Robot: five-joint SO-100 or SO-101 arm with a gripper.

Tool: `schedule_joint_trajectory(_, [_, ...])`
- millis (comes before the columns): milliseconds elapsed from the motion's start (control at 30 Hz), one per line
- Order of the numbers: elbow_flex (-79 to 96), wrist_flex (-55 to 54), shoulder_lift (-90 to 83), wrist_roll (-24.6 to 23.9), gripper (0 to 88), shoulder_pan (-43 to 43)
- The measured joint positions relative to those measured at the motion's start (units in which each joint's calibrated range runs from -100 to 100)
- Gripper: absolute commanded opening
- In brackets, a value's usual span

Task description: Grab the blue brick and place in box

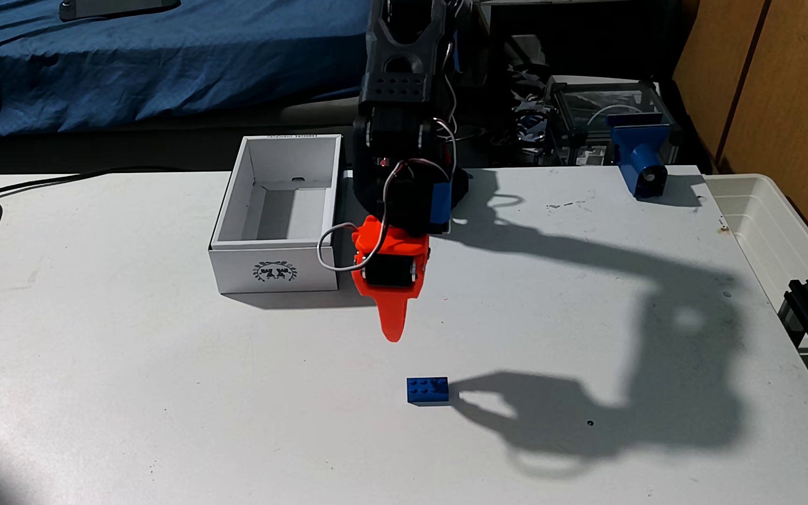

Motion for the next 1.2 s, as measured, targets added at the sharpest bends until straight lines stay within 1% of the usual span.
schedule_joint_trajectory(333, [-2.1,0.0,0.2,-1.4,0.9,-0.1])
schedule_joint_trajectory(467, [-2.1,0.0,0.3,-1.7,0.9,-2.5])
schedule_joint_trajectory(900, [-11.1,0.1,11.3,-1.7,0.9,-4.2])
schedule_joint_trajectory(1200, [-12.2,0.1,12.1,-1.7,1.1,-4.2])
